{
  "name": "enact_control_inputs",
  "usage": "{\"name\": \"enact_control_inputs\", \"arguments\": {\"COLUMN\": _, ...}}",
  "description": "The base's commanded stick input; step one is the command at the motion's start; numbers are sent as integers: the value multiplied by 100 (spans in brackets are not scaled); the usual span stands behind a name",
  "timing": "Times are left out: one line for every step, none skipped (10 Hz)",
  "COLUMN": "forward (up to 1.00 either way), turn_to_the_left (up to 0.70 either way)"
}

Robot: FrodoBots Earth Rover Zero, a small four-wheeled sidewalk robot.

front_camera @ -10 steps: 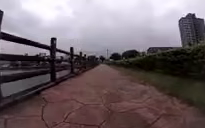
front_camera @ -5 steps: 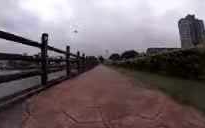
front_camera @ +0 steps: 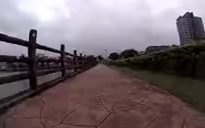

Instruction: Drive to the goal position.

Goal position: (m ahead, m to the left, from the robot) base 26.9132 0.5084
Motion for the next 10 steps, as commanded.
{"name": "enact_control_inputs", "arguments": {"forward": 100, "turn_to_the_left": 0}}
{"name": "enact_control_inputs", "arguments": {"forward": 100, "turn_to_the_left": 0}}
{"name": "enact_control_inputs", "arguments": {"forward": 100, "turn_to_the_left": 0}}
{"name": "enact_control_inputs", "arguments": {"forward": 100, "turn_to_the_left": 0}}
{"name": "enact_control_inputs", "arguments": {"forward": 100, "turn_to_the_left": 0}}
{"name": "enact_control_inputs", "arguments": {"forward": 100, "turn_to_the_left": 0}}
{"name": "enact_control_inputs", "arguments": {"forward": 100, "turn_to_the_left": 0}}
{"name": "enact_control_inputs", "arguments": {"forward": 100, "turn_to_the_left": 0}}
{"name": "enact_control_inputs", "arguments": {"forward": 100, "turn_to_the_left": 0}}
{"name": "enact_control_inputs", "arguments": {"forward": 100, "turn_to_the_left": 0}}
